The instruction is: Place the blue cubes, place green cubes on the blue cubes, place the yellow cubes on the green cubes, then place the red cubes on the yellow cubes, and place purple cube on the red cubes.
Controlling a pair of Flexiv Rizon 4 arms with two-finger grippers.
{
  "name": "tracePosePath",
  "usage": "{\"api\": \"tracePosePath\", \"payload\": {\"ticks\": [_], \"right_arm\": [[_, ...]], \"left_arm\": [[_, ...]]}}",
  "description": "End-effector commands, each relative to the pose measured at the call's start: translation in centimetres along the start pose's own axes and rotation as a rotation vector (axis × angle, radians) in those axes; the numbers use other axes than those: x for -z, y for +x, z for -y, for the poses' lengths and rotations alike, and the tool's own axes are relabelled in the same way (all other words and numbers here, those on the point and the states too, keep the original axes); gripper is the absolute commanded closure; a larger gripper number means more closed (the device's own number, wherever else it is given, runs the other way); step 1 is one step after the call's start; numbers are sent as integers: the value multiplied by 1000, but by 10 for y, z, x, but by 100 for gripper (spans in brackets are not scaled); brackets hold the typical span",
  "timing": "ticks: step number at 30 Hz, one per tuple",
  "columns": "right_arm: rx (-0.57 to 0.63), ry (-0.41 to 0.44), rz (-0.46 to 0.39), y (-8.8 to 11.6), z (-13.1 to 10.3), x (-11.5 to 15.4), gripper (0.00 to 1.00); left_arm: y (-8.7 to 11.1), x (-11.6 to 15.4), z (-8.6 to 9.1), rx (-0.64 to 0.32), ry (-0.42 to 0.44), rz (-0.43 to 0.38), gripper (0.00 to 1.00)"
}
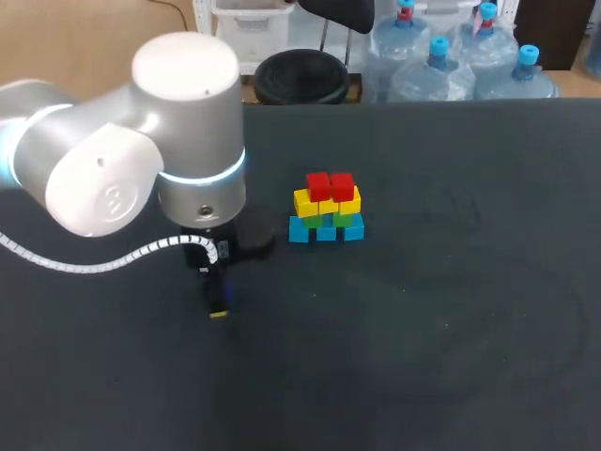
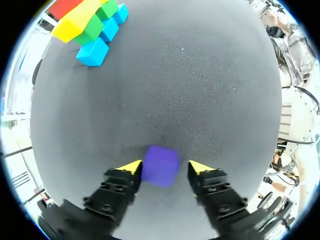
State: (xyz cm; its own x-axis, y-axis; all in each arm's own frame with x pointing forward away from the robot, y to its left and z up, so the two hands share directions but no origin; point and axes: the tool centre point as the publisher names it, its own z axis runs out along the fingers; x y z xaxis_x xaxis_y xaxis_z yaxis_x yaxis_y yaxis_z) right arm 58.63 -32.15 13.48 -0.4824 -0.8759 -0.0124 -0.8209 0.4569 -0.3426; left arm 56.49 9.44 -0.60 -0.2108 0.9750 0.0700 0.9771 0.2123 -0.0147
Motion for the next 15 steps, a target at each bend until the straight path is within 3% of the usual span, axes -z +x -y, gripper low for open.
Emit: {"api": "tracePosePath", "payload": {"ticks": [1,6,10,15], "right_arm": [[0,1,0,0,0,-1,0],[0,1,0,0,0,-1,0],[0,1,0,0,0,-1,0],[0,1,0,0,0,-1,0]], "left_arm": [[3,-3,1,2,-1,6,60],[3,-5,1,7,-3,15,72],[2,0,1,9,-15,19,100],[-5,28,-1,-10,-70,29,100]]}}
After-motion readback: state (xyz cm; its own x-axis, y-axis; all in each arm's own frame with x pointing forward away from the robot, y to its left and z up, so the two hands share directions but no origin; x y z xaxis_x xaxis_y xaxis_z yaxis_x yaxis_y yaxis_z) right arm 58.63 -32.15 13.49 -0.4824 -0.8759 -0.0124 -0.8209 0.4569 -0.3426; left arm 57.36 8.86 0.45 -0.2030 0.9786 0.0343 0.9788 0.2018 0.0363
